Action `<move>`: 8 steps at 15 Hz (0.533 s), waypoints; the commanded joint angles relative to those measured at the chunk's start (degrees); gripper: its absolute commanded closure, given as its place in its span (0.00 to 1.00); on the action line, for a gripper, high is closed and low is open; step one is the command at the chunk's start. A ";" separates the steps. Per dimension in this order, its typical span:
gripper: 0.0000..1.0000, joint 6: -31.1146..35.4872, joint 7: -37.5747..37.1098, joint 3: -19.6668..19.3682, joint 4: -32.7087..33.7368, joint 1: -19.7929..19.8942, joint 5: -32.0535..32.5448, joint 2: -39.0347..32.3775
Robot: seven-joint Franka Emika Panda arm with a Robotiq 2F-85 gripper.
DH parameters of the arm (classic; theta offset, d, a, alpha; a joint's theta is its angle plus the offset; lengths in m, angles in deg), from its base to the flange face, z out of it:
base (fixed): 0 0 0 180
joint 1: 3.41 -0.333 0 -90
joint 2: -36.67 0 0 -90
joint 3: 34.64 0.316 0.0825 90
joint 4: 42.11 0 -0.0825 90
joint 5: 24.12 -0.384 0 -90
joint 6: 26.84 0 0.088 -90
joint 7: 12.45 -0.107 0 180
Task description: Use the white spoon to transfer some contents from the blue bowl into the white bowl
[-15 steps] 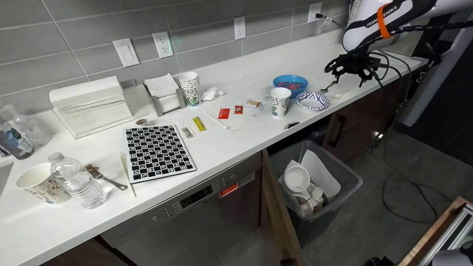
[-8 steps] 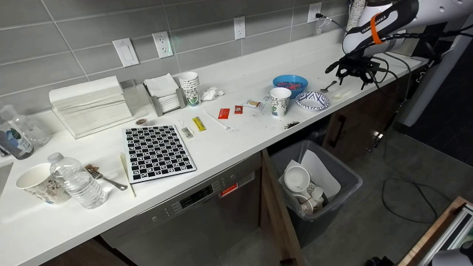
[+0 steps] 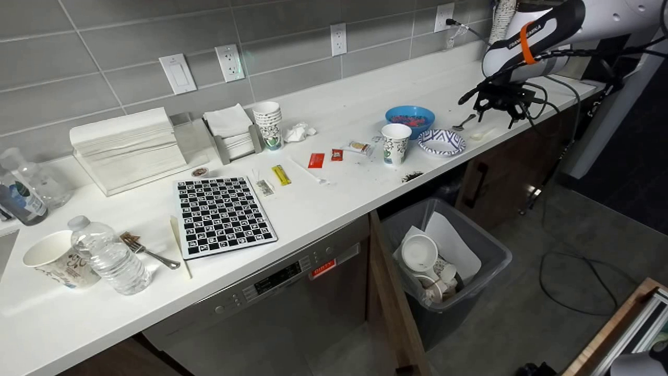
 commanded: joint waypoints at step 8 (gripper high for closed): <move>0.04 -3.15 4.46 0.08 9.08 2.13 -5.76 -8.38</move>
